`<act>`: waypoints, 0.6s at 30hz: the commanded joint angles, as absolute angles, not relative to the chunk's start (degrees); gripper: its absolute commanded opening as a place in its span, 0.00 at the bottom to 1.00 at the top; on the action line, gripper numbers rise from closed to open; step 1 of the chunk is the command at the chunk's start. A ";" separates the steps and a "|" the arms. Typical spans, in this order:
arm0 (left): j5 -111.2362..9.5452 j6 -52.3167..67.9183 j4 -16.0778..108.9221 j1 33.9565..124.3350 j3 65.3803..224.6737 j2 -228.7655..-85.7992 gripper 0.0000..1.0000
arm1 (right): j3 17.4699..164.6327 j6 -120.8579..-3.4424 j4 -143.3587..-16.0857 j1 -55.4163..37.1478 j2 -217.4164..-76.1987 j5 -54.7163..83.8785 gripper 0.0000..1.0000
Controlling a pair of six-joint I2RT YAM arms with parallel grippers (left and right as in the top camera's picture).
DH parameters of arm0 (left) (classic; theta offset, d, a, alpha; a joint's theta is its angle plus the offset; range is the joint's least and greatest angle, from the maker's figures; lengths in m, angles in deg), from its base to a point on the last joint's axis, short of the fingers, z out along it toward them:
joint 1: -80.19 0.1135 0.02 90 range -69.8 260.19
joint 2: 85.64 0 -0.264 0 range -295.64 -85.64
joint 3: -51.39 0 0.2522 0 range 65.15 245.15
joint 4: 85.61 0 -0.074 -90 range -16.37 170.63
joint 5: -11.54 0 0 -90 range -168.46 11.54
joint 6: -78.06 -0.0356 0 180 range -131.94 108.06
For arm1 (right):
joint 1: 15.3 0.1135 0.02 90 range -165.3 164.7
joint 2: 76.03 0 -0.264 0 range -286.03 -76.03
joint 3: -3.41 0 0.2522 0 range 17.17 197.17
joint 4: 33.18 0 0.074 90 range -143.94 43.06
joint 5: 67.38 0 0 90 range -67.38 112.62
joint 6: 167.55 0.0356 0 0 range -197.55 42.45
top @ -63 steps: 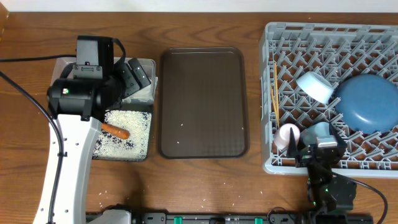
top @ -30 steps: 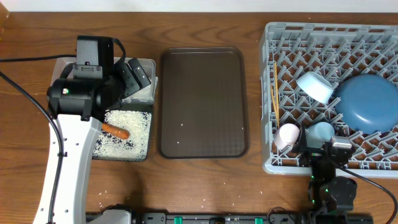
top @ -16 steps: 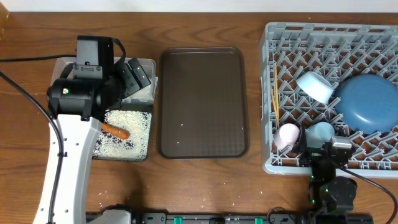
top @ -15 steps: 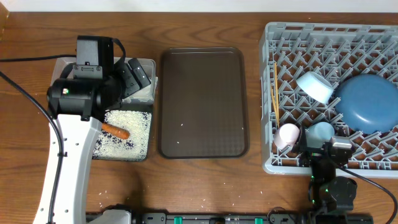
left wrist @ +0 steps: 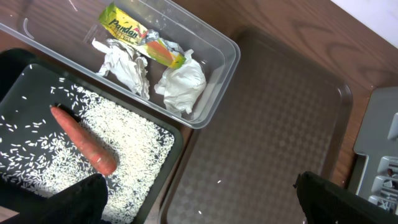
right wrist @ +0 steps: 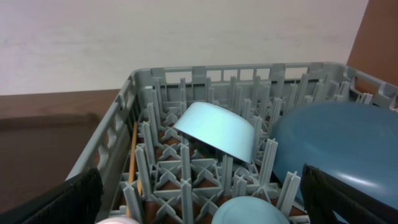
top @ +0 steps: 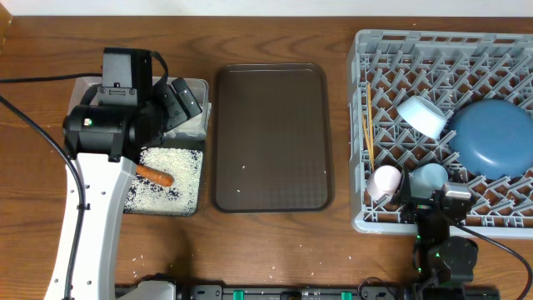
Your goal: Sort waste into correct bins and load items into the dishwasher rack
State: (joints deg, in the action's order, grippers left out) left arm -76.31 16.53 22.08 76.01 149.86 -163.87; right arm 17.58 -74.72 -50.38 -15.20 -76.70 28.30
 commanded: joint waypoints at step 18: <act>-77.23 16.16 21.71 76.16 134.91 -132.42 0.99 | 17.47 -73.73 -50.47 -14.37 -76.31 29.06 0.99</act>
